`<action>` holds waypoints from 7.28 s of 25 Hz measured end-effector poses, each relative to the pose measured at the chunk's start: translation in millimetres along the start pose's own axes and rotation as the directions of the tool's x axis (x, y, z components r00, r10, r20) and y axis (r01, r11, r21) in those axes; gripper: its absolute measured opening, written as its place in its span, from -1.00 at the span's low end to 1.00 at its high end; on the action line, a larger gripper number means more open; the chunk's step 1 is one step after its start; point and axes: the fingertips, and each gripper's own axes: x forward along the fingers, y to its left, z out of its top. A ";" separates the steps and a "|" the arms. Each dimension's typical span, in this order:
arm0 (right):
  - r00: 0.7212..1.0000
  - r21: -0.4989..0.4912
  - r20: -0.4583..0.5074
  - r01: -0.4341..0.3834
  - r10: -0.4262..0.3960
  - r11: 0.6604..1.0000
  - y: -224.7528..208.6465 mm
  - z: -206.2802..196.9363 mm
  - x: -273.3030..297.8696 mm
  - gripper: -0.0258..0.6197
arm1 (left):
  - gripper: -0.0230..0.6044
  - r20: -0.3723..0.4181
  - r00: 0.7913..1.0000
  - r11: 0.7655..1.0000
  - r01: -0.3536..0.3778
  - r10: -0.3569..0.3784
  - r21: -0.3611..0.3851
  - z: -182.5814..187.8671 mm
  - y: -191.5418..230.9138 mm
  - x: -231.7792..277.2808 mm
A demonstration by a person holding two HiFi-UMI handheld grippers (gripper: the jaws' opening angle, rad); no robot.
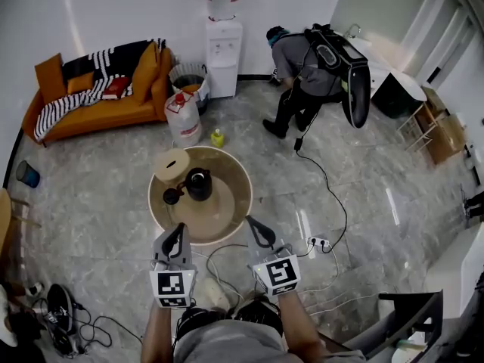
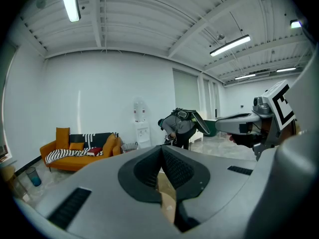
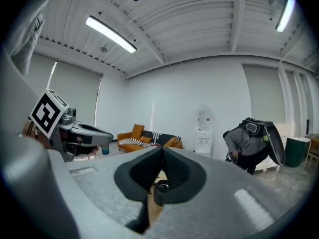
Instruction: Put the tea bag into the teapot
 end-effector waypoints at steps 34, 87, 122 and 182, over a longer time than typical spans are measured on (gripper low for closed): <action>0.952 0.113 -0.239 -0.170 0.193 0.979 -49.7 -217.8 230.2 -0.92 | -0.87 -0.208 0.976 0.978 -0.098 0.058 -0.187 -186.4 68.7 211.1; 0.758 0.175 -0.560 -0.285 0.333 0.942 21.6 -579.7 285.0 -0.59 | -0.87 -0.470 0.882 0.932 -0.196 0.030 -0.306 -482.8 53.9 264.5; 0.871 0.113 -0.405 -0.254 0.278 0.961 -15.3 -412.1 305.0 -0.92 | -0.87 -0.333 0.937 0.957 -0.188 0.107 -0.221 -352.2 90.6 277.9; 0.893 0.121 -0.265 -0.342 0.363 0.932 -5.7 -311.1 409.2 -0.22 | -0.87 -0.273 0.938 0.953 -0.261 0.213 -0.156 -274.5 177.8 297.6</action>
